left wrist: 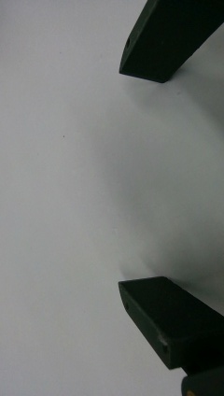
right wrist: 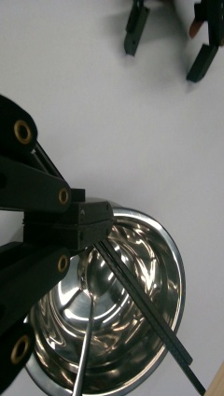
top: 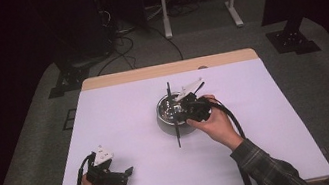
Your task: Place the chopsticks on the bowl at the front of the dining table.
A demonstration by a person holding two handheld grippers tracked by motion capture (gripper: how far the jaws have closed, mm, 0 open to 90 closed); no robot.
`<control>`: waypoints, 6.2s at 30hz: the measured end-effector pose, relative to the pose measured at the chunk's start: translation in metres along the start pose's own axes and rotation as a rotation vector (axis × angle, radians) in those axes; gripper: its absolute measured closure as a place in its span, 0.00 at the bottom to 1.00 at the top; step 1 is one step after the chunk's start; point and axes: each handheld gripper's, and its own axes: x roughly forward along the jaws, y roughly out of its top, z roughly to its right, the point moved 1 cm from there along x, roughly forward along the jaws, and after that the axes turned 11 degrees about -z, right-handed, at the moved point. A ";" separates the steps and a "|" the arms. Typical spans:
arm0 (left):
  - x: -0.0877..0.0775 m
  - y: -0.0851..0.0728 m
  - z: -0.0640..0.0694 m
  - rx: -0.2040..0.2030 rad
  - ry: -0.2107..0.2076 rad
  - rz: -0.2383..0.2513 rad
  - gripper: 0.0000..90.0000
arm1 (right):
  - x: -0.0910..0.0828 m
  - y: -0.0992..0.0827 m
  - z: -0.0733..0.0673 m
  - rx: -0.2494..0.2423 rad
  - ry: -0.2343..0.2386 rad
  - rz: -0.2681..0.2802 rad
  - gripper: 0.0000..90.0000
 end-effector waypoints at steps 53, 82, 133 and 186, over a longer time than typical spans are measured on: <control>0.000 0.000 0.000 -0.004 -0.002 0.000 0.00 | 0.017 -0.045 -0.046 -0.103 0.050 -0.057 1.00; 0.000 0.000 0.000 -0.006 -0.002 0.001 0.00 | 0.014 -0.045 -0.042 -0.080 0.047 -0.043 0.99; 0.000 0.000 0.000 0.001 -0.001 -0.001 0.00 | -0.057 -0.127 0.035 0.186 -0.119 0.058 0.37; 0.000 0.000 0.000 -0.004 -0.001 0.001 0.00 | -0.066 -0.225 0.052 0.312 -0.247 -0.037 0.30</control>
